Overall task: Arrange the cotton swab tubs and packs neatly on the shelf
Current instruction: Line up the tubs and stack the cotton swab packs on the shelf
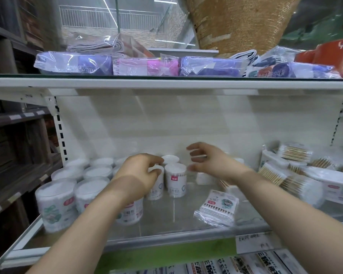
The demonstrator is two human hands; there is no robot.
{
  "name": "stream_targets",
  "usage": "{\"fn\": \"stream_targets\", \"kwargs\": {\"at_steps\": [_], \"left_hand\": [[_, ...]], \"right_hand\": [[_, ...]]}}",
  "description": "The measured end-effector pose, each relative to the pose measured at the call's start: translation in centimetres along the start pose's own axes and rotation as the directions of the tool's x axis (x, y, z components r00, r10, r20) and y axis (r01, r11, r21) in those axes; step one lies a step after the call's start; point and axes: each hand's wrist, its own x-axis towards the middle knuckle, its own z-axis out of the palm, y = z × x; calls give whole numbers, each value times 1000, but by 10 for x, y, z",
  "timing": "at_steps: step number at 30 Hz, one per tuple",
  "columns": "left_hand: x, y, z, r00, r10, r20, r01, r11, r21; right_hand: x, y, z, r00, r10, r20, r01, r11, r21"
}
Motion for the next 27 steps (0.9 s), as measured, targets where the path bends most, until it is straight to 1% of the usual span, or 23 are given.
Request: {"fn": "stream_targets", "kwargs": {"at_steps": [3, 5, 7, 9, 11, 12, 15, 18, 22, 25, 27], "left_hand": [[-3, 2, -3, 998, 35, -58, -36, 999, -15], [-6, 6, -3, 994, 51, -98, -54, 998, -33], [-12, 13, -1, 989, 63, -132, -69, 997, -41], [-20, 22, 4, 987, 92, -132, -101, 993, -66], [-29, 30, 15, 986, 136, -96, -147, 983, -109], [-33, 35, 22, 987, 145, -65, -153, 979, -136], [-41, 47, 41, 992, 114, 47, -102, 972, -214], [-43, 58, 61, 988, 75, 132, -47, 977, -207], [-44, 69, 86, 986, 31, 166, 9, 973, -232], [-44, 67, 94, 979, -2, 203, 40, 982, -185], [-42, 64, 97, 972, -17, 235, 50, 990, -133]], "right_hand": [[-5, -16, -33, 995, -13, -96, 17, 999, 35], [-13, -21, -52, 990, -22, -136, 25, 999, 23], [-27, -20, -62, 988, -19, -152, 19, 1000, 0], [-45, -15, -60, 990, 10, -138, -9, 1000, 11], [-63, -2, -53, 992, 53, -112, -53, 999, -1], [-71, 5, -50, 993, 73, -93, -77, 996, -40], [-90, 20, -44, 993, 107, -45, -114, 972, -204], [-107, 25, -42, 994, 110, -3, -105, 936, -335], [-120, 27, -38, 988, 125, 90, -72, 891, -447], [-124, 25, -32, 991, 99, 91, -37, 849, -527], [-129, 24, -29, 995, 71, 67, -24, 841, -540]]}}
